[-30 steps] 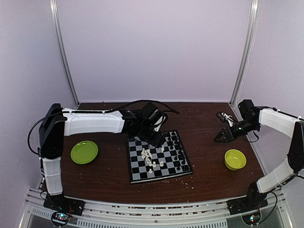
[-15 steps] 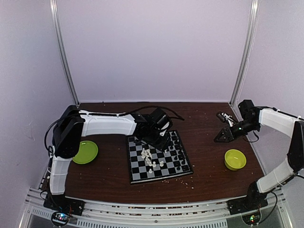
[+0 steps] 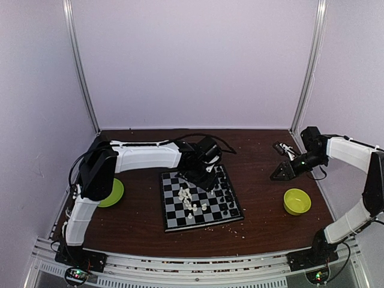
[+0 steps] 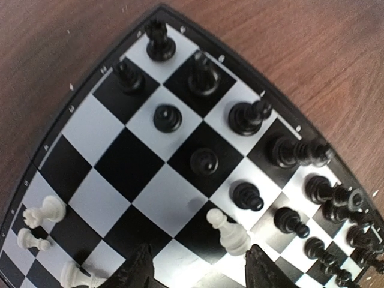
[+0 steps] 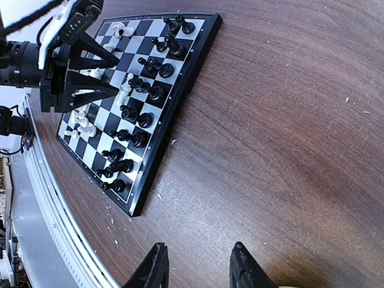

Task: Set up the chess pieces on the board
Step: Pick up the chess pile from the chessboard.

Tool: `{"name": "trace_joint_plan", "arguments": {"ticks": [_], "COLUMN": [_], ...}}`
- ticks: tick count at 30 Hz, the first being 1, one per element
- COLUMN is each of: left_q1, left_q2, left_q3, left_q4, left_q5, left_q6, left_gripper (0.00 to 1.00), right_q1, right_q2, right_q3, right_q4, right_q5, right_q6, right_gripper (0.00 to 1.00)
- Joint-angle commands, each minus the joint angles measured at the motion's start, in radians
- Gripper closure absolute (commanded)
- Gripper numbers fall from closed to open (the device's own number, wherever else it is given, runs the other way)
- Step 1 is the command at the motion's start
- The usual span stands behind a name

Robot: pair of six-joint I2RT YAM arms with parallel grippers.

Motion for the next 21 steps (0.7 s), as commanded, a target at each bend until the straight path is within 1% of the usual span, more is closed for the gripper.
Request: {"name": "trace_joint_plan", "arguments": {"ticks": [1, 13, 18, 21], "left_q1": [0.002, 0.000, 0.002, 0.002], "left_q2": [0.017, 0.014, -0.011, -0.013], "left_q3": [0.020, 0.027, 0.024, 0.034], "left_q4": [-0.035, -0.035, -0.034, -0.038], "left_q5": [0.027, 0.027, 0.004, -0.004], "left_q6": [0.006, -0.003, -0.046, -0.035], "left_gripper": [0.46, 0.47, 0.47, 0.47], "right_q1": [-0.011, -0.014, -0.014, -0.016], "right_q2": [0.007, 0.019, 0.023, 0.026], "right_q3": [0.010, 0.012, 0.012, 0.012], "right_q4": [-0.018, -0.023, -0.027, -0.028], "right_q5": [-0.019, -0.022, -0.024, -0.025], "right_q6": [-0.015, -0.018, -0.020, -0.018], "right_gripper": [0.65, 0.65, 0.65, 0.65]}}
